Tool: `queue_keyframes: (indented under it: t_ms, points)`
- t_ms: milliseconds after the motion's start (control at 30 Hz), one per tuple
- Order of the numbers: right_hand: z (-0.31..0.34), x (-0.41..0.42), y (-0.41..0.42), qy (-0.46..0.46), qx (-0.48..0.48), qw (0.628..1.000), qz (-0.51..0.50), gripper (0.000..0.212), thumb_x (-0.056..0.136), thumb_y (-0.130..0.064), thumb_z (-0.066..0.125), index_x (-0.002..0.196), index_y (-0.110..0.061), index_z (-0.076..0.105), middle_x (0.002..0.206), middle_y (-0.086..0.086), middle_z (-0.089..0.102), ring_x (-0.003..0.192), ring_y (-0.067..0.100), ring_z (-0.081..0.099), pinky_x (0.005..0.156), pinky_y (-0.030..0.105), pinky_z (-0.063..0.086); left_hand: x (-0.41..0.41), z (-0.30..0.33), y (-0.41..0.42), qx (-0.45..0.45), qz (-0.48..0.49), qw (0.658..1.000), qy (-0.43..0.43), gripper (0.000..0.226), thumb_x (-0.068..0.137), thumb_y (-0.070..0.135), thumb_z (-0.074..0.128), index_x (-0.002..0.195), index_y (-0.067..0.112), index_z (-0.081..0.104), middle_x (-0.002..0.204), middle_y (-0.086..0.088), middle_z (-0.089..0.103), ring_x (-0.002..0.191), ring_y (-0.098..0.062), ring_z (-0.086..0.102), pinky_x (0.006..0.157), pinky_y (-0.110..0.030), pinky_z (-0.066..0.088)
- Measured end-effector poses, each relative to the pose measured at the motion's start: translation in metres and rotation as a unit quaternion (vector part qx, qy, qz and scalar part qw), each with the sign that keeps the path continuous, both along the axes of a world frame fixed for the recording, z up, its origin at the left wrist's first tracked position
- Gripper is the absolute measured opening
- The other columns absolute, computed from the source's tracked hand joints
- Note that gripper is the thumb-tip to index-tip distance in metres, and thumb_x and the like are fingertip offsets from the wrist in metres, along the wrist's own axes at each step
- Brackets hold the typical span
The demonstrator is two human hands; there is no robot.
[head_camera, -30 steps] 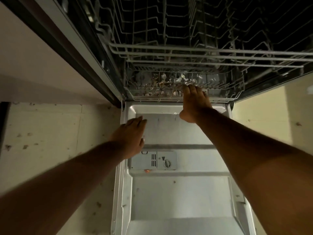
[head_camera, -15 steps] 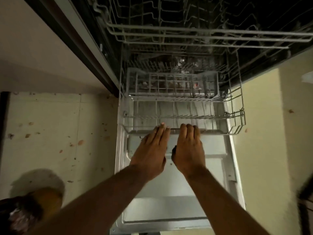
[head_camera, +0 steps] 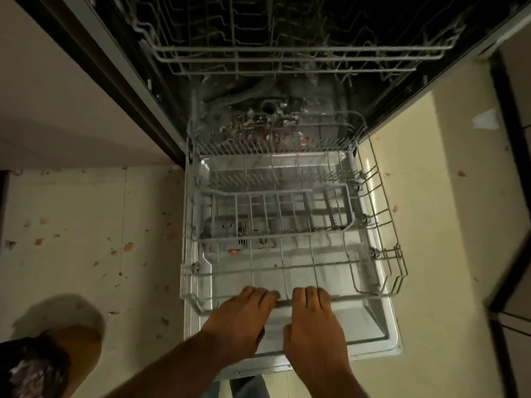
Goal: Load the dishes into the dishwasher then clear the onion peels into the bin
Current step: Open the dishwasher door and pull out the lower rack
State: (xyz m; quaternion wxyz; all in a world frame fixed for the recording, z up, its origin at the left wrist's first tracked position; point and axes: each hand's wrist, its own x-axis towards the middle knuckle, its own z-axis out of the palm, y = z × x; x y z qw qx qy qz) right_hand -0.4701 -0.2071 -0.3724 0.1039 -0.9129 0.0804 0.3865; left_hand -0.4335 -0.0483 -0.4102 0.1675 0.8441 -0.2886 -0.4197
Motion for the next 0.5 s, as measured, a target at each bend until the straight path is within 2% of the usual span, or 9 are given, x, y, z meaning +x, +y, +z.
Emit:
queue_keyframes:
  t_ms: [167,267,333,400,433,500]
  points:
    - [0.019,-0.008,-0.005,0.058,0.011,0.998,0.028,0.043,0.097,-0.028,0.051,0.138,-0.019,0.042,0.139,0.001,0.047,0.134,0.022,0.038,0.106,0.030,0.041,0.002,0.012,0.003,0.004,-0.083,0.995,0.058,0.054,0.097,0.010,0.051,0.148,0.026,0.038,0.146,-0.002,0.048,0.130,-0.026,0.048,0.104,-0.045,0.045]
    - [0.034,0.019,-0.013,0.111,0.021,0.992,0.064,0.034,0.099,-0.031,0.051,0.131,-0.018,0.054,0.132,0.003,0.058,0.128,0.022,0.051,0.099,0.031,0.047,0.027,0.020,0.004,0.003,-0.136,0.990,0.025,0.054,0.098,0.009,0.051,0.149,0.022,0.040,0.147,-0.005,0.050,0.130,-0.030,0.051,0.107,-0.045,0.044]
    - [0.048,0.048,-0.021,0.160,0.029,0.982,0.099,0.033,0.099,-0.034,0.053,0.124,-0.015,0.063,0.130,0.007,0.062,0.121,0.026,0.060,0.098,0.034,0.050,0.062,0.030,0.001,-0.014,-0.137,0.990,-0.039,0.053,0.098,0.006,0.050,0.149,0.017,0.043,0.148,-0.006,0.051,0.132,-0.027,0.050,0.114,-0.044,0.041]
    - [0.061,0.086,-0.029,0.143,0.041,0.982,0.114,0.035,0.099,-0.037,0.056,0.125,-0.015,0.066,0.128,0.006,0.065,0.115,0.025,0.066,0.099,0.037,0.054,0.112,0.048,-0.001,-0.069,-0.095,0.980,-0.159,0.048,0.099,0.006,0.049,0.146,0.017,0.050,0.146,-0.006,0.054,0.129,-0.024,0.052,0.114,-0.044,0.043]
    - [0.068,0.110,-0.033,0.099,0.038,0.988,0.116,0.034,0.101,-0.038,0.056,0.127,-0.018,0.065,0.126,0.005,0.066,0.110,0.021,0.067,0.098,0.038,0.056,0.140,0.058,0.000,-0.102,-0.062,0.965,-0.233,0.048,0.099,0.008,0.051,0.146,0.017,0.051,0.149,-0.007,0.053,0.132,-0.024,0.051,0.116,-0.044,0.043]
    - [0.085,0.168,-0.039,-0.057,0.011,0.992,0.108,0.033,0.103,-0.039,0.056,0.132,-0.024,0.058,0.125,0.003,0.064,0.104,0.017,0.066,0.093,0.037,0.059,0.198,0.086,0.002,-0.115,0.004,0.928,-0.355,0.060,0.098,0.015,0.056,0.156,0.018,0.041,0.165,-0.007,0.033,0.148,-0.026,0.034,0.125,-0.040,0.022]
